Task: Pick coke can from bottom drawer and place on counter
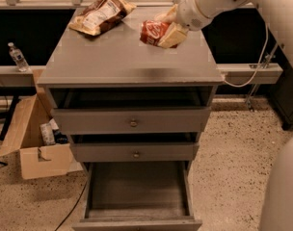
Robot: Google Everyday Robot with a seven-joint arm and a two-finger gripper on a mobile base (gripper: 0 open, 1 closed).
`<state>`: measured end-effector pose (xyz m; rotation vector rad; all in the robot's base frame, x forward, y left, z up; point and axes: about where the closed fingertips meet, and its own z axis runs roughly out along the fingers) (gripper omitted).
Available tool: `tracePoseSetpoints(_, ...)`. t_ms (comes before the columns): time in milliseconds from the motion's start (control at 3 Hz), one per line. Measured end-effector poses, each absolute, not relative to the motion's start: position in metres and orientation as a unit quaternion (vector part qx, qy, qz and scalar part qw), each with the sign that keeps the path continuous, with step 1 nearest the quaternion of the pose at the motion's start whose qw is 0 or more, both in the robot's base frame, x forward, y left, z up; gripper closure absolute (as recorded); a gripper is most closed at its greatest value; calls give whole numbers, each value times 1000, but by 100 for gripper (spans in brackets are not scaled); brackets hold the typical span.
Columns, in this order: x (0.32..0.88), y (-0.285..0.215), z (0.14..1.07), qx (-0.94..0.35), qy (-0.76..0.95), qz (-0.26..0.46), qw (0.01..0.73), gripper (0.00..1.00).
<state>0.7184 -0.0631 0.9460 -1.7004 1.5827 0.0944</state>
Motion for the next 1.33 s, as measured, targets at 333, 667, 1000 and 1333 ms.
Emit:
tracePoseSetpoints(333, 730, -25, 929, -635, 664, 61, 391, 100)
tracePoseSetpoints(667, 745, 3, 904, -620, 682, 94, 377, 100)
tracePoseSetpoints(1000, 764, 31, 884, -625, 681, 128, 360, 74)
tracePoseSetpoints(1333, 773, 49, 877, -634, 678, 138, 346, 50)
